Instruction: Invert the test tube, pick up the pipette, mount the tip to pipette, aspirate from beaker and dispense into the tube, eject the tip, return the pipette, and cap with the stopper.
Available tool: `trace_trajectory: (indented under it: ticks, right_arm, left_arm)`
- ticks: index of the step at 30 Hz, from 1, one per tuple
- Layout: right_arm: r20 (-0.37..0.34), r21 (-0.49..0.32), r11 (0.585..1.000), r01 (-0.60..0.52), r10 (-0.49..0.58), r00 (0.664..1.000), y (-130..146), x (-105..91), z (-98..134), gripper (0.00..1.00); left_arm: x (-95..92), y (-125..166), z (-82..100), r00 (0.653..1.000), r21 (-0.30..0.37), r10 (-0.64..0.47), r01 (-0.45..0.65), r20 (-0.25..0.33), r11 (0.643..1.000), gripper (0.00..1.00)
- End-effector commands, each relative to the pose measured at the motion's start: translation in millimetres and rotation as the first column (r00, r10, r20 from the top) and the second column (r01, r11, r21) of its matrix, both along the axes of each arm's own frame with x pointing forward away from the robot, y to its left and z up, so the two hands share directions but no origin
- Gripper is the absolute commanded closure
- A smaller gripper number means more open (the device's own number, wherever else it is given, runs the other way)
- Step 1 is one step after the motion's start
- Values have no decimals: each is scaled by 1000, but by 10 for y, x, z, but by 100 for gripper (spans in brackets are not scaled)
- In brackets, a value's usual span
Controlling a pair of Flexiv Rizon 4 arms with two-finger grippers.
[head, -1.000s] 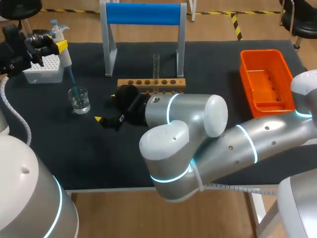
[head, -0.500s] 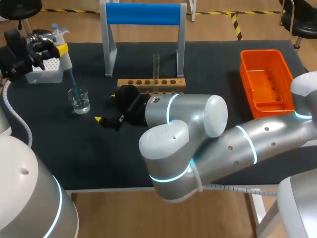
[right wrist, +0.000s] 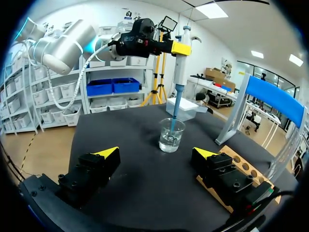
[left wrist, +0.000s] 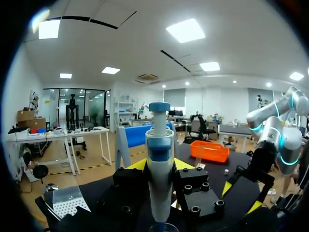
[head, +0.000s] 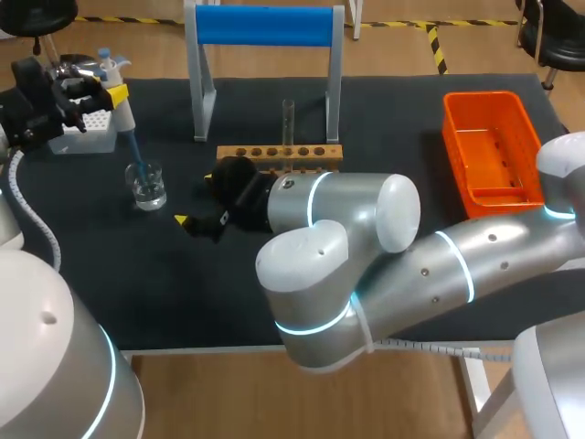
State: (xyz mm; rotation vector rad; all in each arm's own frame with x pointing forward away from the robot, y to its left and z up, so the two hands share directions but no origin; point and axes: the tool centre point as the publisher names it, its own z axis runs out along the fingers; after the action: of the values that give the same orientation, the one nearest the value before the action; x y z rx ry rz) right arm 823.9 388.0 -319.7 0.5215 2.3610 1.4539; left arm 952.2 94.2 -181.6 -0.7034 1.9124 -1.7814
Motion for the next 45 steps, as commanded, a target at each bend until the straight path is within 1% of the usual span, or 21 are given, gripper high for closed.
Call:
trace_trajectory:
  ticks: [1, 15, 41, 45]
  right_arm:
    - [-3, -3, 1000, -1, 1, 1000, -13, -2, 16, 0]
    - [-3, -3, 1000, -1, 1, 1000, -13, -2, 16, 0]
    - [-3, -3, 1000, -1, 1, 1000, -13, -2, 16, 0]
    - [-3, 14, 999, -35, 35, 999, -113, -80, 207, 0]
  left_arm:
    - [-5, -1, -10, 1000, 1, 3, -3, 2, 1000, 100]
    - [0, -5, -49, 1000, 14, 10, -10, 2, 1000, 100]
    - [-11, 10, -55, 1000, 9, 16, -16, 4, 1000, 100]
    - [-11, 10, -55, 1000, 9, 16, -16, 4, 1000, 100]
